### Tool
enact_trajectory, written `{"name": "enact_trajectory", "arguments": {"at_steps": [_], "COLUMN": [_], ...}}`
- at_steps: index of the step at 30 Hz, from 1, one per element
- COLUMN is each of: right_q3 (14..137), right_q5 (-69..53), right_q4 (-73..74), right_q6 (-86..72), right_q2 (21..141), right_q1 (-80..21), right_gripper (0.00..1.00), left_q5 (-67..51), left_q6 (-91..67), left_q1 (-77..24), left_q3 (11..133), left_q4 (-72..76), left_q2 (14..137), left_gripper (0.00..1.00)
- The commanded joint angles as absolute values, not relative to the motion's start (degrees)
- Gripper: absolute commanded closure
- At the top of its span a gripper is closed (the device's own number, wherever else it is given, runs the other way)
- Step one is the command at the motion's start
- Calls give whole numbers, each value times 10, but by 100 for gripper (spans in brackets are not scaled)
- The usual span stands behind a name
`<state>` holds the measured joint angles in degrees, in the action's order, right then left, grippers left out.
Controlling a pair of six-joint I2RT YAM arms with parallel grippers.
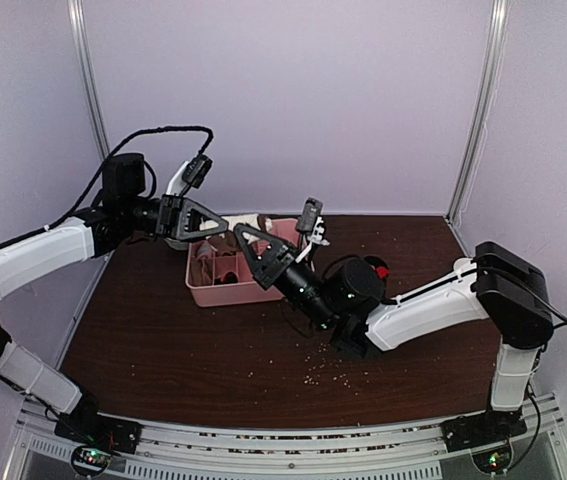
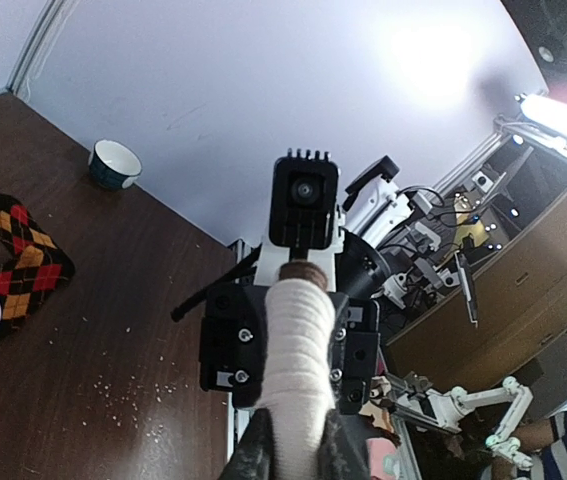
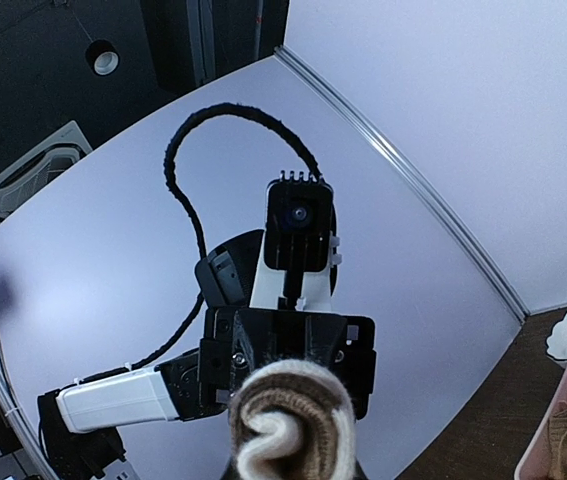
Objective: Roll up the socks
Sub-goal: Pass from the right arm to the left, then place the sock in the storage box.
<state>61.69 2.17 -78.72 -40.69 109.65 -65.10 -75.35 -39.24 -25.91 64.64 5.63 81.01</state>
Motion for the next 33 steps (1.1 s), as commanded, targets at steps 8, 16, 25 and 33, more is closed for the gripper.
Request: {"name": "enact_trajectory", "arguments": {"at_steps": [8,16,25,33], "right_q3": [641,535,385,357], "right_q5": [33,104,197,224], "right_q4": [-791,-649,-485,-419], "right_q6": [-392,-327,-287,-301], "right_q2": [1119,1026,860,821], "right_q1": [-648,-633,-605,-599], "right_gripper": [100,38,40,56], "left_q5": [-764,-616,-223,-138], "left_q6": [-417,-84,80,79], "left_q1": [-258,-205,-205,-242], "left_q3": [637,830,1001,1122], "left_q4": [111,-323,-470,-497], "left_q2": [814,884,998,1120], "left_gripper": [100,100,100,100]}}
